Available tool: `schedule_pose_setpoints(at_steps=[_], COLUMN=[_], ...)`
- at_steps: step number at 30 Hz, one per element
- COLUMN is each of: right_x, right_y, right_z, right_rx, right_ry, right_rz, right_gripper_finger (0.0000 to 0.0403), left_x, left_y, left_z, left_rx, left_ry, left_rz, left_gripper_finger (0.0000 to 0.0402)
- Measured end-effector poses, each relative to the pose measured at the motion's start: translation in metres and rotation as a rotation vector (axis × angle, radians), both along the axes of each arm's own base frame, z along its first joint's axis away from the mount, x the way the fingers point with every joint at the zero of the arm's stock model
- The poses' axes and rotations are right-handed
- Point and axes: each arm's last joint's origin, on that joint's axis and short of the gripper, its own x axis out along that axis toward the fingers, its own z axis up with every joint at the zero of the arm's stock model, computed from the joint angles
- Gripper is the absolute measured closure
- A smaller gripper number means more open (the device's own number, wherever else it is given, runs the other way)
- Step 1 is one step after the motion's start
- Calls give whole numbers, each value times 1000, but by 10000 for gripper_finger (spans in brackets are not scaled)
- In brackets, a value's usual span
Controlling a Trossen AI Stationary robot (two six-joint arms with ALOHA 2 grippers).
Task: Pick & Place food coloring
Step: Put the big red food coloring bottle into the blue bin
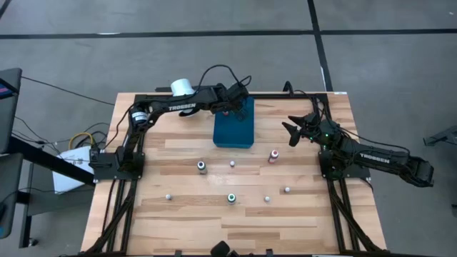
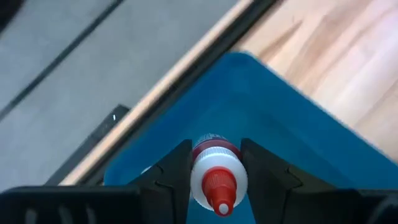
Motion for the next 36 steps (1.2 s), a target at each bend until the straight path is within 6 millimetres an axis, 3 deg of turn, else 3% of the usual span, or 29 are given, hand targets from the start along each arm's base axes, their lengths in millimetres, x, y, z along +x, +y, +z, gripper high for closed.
schedule_pose_setpoints(at_steps=[8,36], right_x=[0,0], right_y=[0,0], right_z=[0,0], right_rx=[1,1], right_ry=[0,-1], right_rz=[1,1], right_gripper_finger=[188,188], left_x=[5,2], left_y=[5,14], left_z=[-24,-26], left_rx=[-13,-20], left_ry=[62,65], left_rz=[-6,-18], left_gripper_finger=[285,278])
